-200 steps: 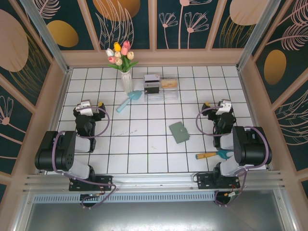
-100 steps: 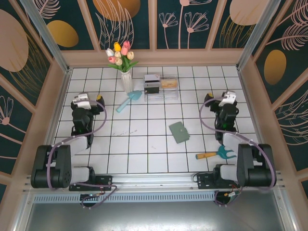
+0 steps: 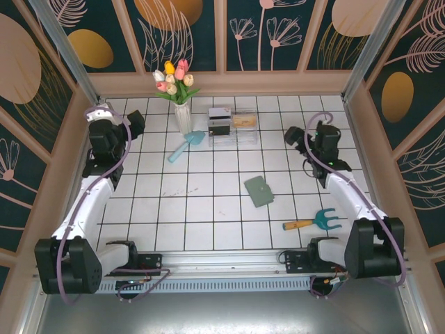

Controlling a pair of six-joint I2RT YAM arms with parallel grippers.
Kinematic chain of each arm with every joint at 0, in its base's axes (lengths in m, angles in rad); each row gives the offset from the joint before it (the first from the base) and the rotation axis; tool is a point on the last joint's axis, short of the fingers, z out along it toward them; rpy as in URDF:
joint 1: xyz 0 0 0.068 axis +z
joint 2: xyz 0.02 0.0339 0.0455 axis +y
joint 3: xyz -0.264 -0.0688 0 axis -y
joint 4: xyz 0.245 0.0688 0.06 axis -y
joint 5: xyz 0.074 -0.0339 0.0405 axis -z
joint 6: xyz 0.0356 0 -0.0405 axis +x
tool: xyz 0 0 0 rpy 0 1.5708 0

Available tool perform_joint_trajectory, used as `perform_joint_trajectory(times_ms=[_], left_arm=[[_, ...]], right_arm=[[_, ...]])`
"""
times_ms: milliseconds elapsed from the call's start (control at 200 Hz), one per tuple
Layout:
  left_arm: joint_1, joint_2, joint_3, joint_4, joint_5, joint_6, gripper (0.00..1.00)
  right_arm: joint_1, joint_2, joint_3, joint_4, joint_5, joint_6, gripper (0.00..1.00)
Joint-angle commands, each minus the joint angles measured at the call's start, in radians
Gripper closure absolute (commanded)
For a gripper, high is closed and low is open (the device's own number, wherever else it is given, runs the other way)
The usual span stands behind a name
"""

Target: Take the credit cards out of the card holder

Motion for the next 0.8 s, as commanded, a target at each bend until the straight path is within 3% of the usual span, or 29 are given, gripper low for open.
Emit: perform_joint_trajectory(times_ms=[0,165,380,565,791], left_arm=[[0.006,-0.016,0.006,-0.119,0.021,-0.052,0.01],[0.006,-0.055,-0.001,-0.123,0.028,-0.044,0.01],[0.006,-0.069,-0.018,-0.098,0.147,-0.030,0.01],[0.006,-0.066,-0.016,-0.116,0.138,-0.033,0.01],[0.006,-0.056,-0.012,-0.122,0.159,-0.039,0.01]], right_arm=[[0.120,0.030,0.052,-0.194,-0.028,0.096,0.01],[0.298,0.047,0.038,-0.302,0.034,0.189,0.03],[0.409,0.129,0.020,-0.367,0.046,0.245,0.06],[0.431,0.258,0.080,-0.421,0.086,0.239,0.07],[0.456,0.325,0.122,-0.443,0.029,0.230,0.13]])
